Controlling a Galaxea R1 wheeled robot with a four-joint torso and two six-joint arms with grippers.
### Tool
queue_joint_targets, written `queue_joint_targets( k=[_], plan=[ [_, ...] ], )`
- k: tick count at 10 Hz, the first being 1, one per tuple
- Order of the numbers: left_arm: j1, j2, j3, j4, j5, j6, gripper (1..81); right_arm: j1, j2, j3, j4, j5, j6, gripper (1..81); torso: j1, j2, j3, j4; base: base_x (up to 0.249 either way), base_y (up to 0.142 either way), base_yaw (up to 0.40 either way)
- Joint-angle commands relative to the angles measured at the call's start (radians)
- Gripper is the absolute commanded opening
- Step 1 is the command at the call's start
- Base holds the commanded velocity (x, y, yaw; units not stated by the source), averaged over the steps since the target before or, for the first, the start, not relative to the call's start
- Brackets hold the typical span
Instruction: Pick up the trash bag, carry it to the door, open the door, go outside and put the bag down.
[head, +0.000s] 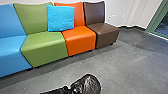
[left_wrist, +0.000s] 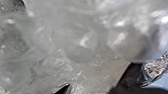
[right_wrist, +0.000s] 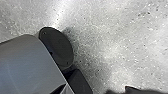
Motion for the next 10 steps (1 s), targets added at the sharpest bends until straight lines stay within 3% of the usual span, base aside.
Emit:
queue_joint_targets(
  k=[1,2,4,5,6,7,10],
  plan=[
    [-0.090,0.041,0.009,-0.032,0.023,-0.002,81.1,0.025,-0.059,0.006,0.008,-0.074,0.001,81.1,0.000,0.000,0.000,0.000,0.000,0.000,0.000],
    [-0.064,0.057,0.009,-0.032,-0.026,-0.002,81.1,0.022,-0.052,0.001,0.008,-0.074,0.001,81.1,0.000,0.000,0.000,0.000,0.000,0.000,0.000],
    [-0.054,0.057,0.011,-0.035,-0.045,-0.002,81.1,0.024,-0.048,-0.002,0.008,-0.074,0.001,81.1,0.000,0.000,0.000,0.000,0.000,0.000,0.000],
    [-0.060,0.048,0.015,-0.043,-0.045,-0.002,81.1,0.022,-0.049,0.001,0.006,-0.074,0.001,81.1,0.000,0.000,-0.057,0.000,0.000,0.000,0.000],
    [-0.064,0.043,0.015,-0.044,-0.043,-0.002,81.1,0.022,-0.045,-0.002,0.006,-0.074,0.001,81.1,0.000,0.000,-0.079,0.000,0.000,0.000,0.000],
    [-0.064,0.040,0.015,-0.044,-0.043,-0.002,81.1,0.024,-0.046,0.000,0.006,-0.074,0.001,81.1,0.000,0.000,-0.015,0.000,0.000,0.000,0.000],
    [-0.056,0.051,0.014,-0.043,-0.046,0.004,81.1,0.024,-0.045,0.003,0.006,-0.074,0.001,81.1,0.000,0.000,-0.036,0.000,0.000,0.000,0.000]
  ],
)
